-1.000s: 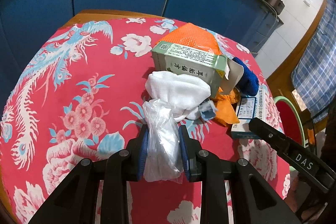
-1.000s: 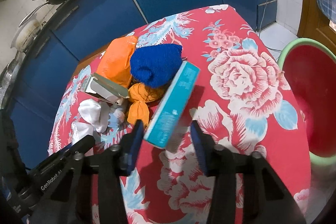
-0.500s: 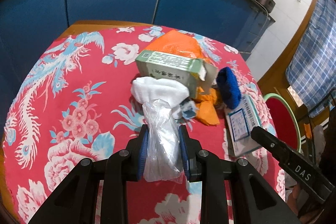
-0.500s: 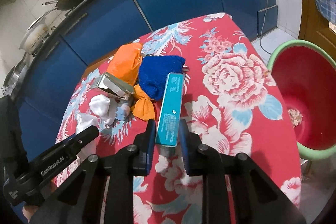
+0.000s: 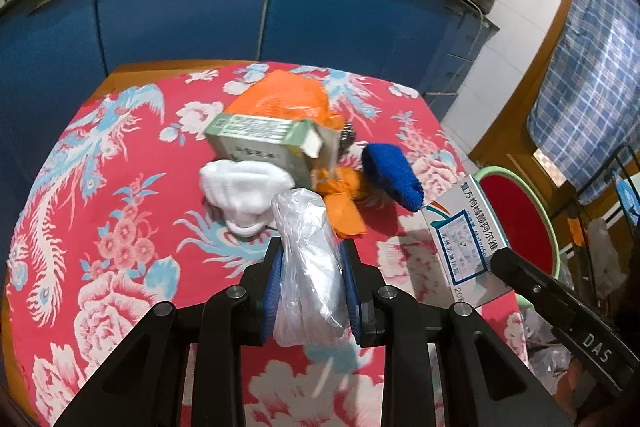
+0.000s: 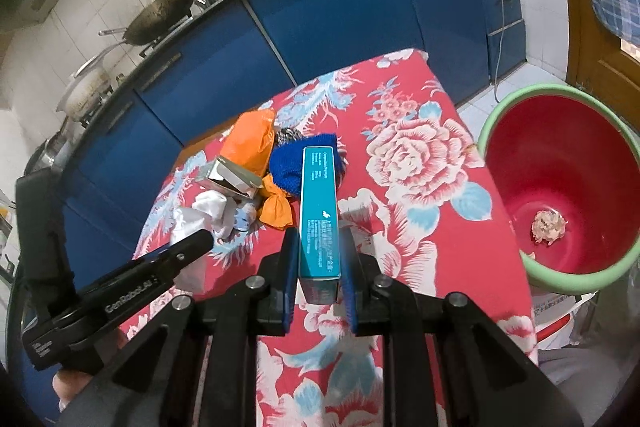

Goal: Collect trash
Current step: 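Carry the plastic bag and teal box over the red bucket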

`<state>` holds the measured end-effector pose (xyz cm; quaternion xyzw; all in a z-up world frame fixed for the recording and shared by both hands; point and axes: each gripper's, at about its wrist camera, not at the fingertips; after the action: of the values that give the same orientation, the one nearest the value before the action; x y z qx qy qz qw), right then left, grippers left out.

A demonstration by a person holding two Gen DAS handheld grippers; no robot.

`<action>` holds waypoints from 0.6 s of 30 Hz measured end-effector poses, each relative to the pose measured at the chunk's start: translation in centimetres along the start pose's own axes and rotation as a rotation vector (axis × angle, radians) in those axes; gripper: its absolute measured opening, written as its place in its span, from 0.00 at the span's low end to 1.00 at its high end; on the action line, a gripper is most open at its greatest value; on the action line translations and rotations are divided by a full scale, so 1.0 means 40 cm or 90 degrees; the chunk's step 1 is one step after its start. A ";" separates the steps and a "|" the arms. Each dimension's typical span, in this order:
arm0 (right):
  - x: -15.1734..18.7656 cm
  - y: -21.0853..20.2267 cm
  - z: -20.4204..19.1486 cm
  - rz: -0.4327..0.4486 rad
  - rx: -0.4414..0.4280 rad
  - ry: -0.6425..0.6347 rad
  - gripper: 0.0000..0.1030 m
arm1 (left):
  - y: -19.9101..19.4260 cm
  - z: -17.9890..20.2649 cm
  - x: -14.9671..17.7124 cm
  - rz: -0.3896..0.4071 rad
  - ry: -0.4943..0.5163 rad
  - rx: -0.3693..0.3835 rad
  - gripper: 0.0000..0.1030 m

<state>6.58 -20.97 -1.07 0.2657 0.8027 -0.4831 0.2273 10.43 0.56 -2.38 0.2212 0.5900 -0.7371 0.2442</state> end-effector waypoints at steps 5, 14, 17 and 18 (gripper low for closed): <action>-0.002 -0.041 0.016 0.023 -0.002 0.005 0.21 | -0.005 0.043 -0.004 0.004 0.021 0.009 0.28; -0.009 -0.092 0.061 0.053 0.009 0.020 0.21 | -0.005 0.115 -0.013 0.005 0.054 0.034 0.28; -0.008 -0.096 0.078 0.052 0.015 0.027 0.21 | 0.000 0.129 -0.014 0.002 0.060 0.038 0.28; -0.008 -0.097 0.083 0.052 0.017 0.028 0.21 | 0.003 0.133 -0.016 0.000 0.061 0.040 0.28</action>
<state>4.69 -25.52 0.25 0.3116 0.7898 -0.4779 0.2252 10.80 -4.61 -0.97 0.2639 0.5777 -0.7436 0.2089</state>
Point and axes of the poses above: each gripper's, at about its wrist camera, not at the fingertips, and y roughly the way its jaws point, z to its right, x to its underside, and after that the axes turned 1 degree about -x, right-handed
